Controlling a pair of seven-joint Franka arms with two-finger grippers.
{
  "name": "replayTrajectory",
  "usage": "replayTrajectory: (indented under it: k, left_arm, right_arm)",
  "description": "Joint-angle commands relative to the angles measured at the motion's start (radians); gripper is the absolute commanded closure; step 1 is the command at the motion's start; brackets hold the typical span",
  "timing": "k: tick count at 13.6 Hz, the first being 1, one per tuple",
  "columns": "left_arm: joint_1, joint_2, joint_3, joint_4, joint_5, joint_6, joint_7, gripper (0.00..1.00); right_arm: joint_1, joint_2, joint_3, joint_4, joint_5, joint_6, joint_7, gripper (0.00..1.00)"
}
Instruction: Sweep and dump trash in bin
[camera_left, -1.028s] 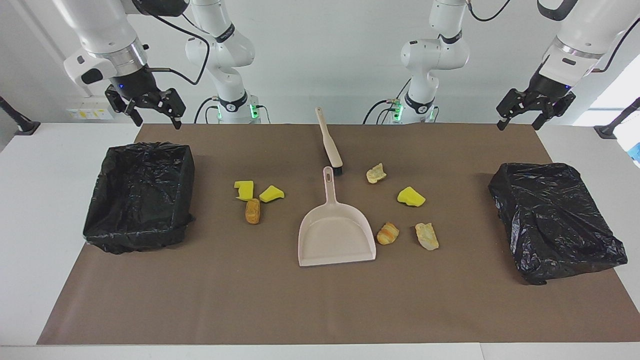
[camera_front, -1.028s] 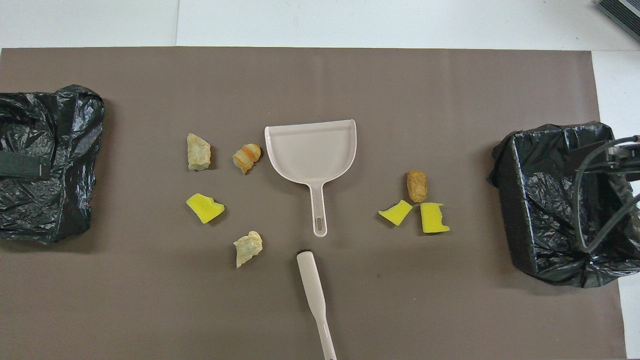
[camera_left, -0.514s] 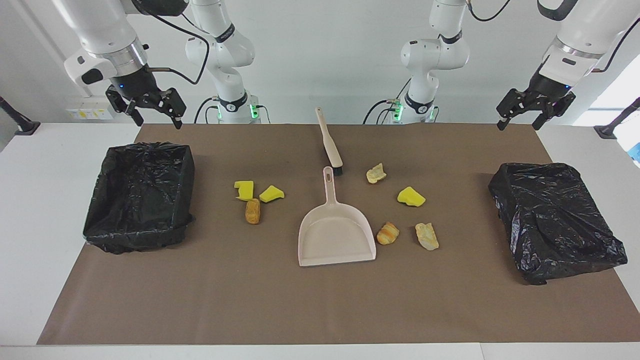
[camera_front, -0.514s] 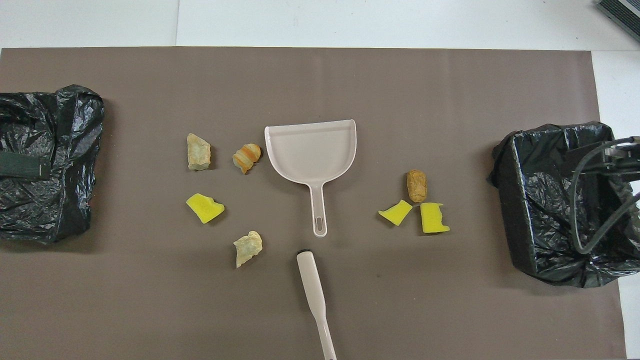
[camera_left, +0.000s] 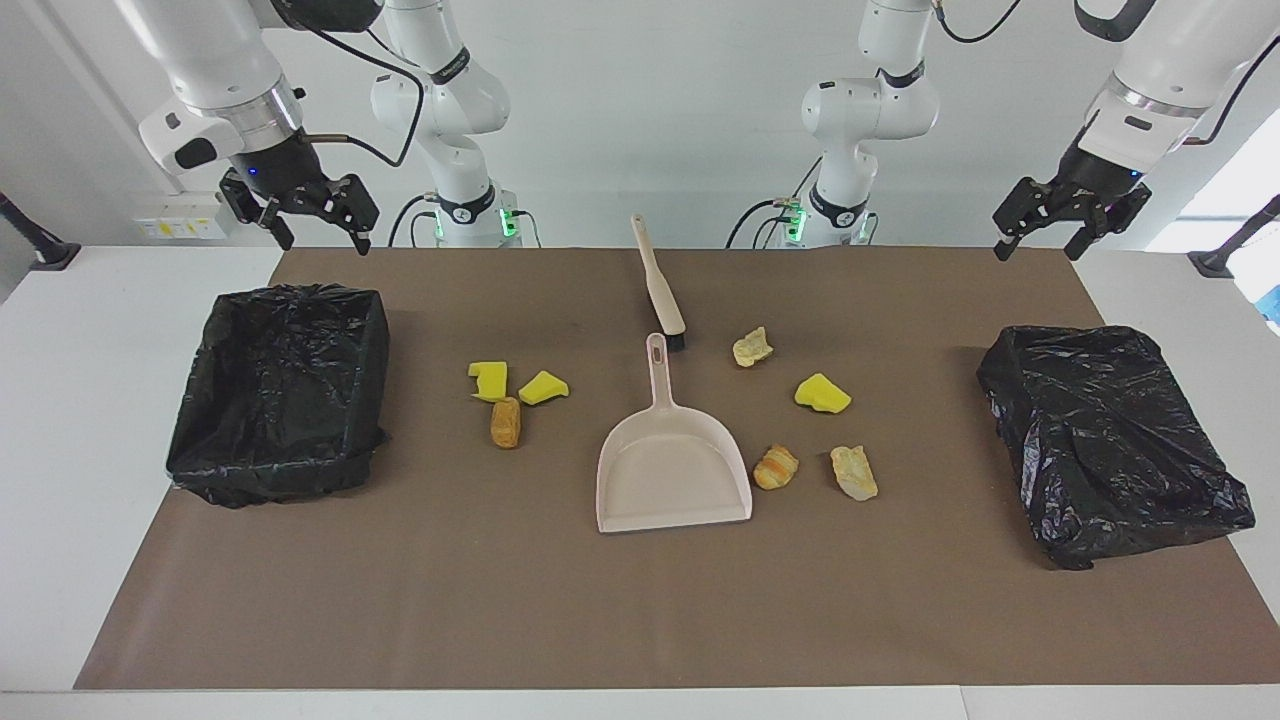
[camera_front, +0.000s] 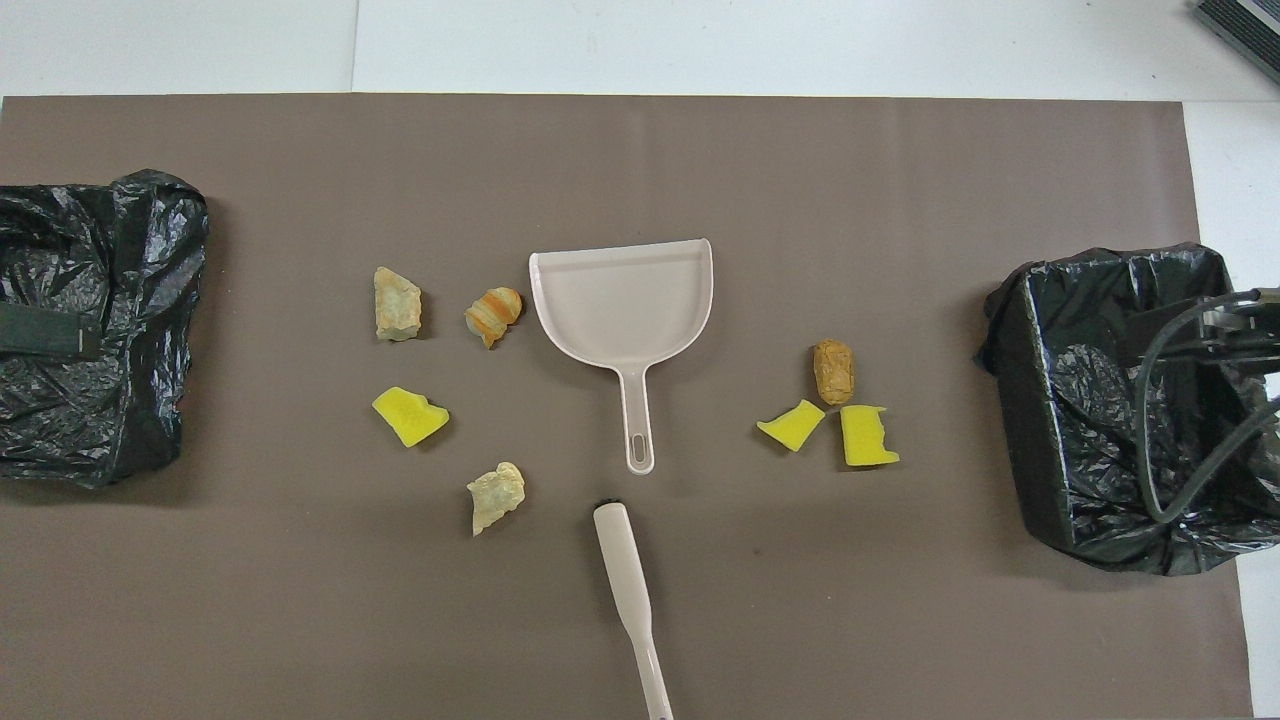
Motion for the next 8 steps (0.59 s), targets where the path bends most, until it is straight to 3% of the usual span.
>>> replayTrajectory:
  k: [1,8]
  left_arm:
    - [-0.007,-0.007,0.005,0.000,0.017,-0.006,0.000,0.00]
    - [-0.005,-0.007,0.005,0.000,0.017,-0.005,0.000,0.00]
  right_arm:
    - [-0.007,-0.037,0.001,-0.048,0.025,0.007,-0.011,0.00]
    - [-0.019,-0.036,0.001,-0.050,0.025,0.036,-0.017,0.00]
